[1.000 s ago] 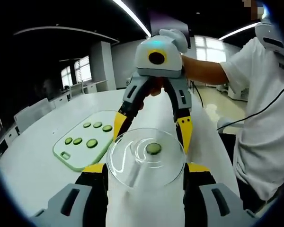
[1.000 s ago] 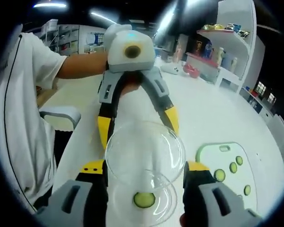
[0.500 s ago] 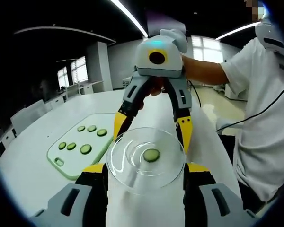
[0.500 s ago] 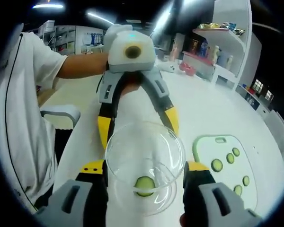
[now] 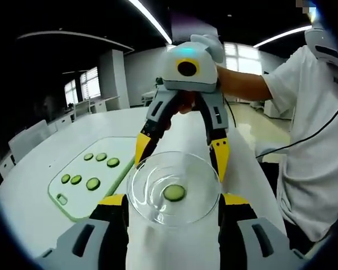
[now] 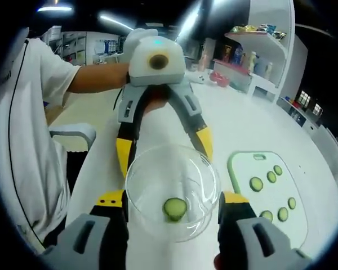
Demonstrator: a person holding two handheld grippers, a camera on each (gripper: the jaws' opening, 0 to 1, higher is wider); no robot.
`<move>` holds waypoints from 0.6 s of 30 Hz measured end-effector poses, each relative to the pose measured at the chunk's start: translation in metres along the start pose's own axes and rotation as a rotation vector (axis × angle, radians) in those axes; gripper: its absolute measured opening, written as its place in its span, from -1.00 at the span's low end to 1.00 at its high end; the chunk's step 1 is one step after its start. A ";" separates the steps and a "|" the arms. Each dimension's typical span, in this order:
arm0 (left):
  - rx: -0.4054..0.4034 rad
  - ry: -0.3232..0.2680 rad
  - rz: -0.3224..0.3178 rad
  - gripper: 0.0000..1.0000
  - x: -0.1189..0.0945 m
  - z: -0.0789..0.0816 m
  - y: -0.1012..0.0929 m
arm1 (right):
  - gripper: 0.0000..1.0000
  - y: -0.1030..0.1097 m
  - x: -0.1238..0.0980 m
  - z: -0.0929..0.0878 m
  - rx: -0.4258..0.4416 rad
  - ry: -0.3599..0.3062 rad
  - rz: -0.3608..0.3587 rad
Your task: Open the petri dish lid, add cucumber slices into the petri dish, and close the lid
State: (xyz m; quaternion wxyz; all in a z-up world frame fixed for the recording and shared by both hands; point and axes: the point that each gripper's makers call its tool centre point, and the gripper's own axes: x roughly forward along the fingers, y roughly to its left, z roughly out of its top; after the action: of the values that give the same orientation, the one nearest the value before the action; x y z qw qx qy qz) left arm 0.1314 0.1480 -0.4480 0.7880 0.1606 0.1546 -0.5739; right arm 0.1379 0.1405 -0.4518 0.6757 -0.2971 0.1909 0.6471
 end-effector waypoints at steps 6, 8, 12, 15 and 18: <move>0.000 0.008 -0.013 0.27 0.007 -0.001 -0.002 | 0.26 0.005 -0.001 -0.006 0.011 0.011 0.000; 0.002 0.011 -0.016 0.27 0.009 -0.001 -0.003 | 0.26 0.005 -0.002 -0.009 0.016 0.010 -0.002; 0.007 0.016 -0.023 0.27 0.012 -0.001 -0.004 | 0.26 0.004 -0.003 -0.015 0.027 0.011 -0.005; 0.007 0.019 -0.028 0.27 0.015 -0.002 -0.004 | 0.26 0.004 -0.003 -0.017 0.029 0.012 -0.009; 0.007 0.020 -0.032 0.28 0.018 -0.003 -0.005 | 0.26 0.004 -0.004 -0.019 0.031 0.014 -0.012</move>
State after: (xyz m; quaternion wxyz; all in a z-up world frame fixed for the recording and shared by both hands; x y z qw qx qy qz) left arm 0.1317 0.1318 -0.4585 0.7767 0.1665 0.1630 -0.5852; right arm 0.1357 0.1246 -0.4641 0.6828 -0.2922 0.2037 0.6379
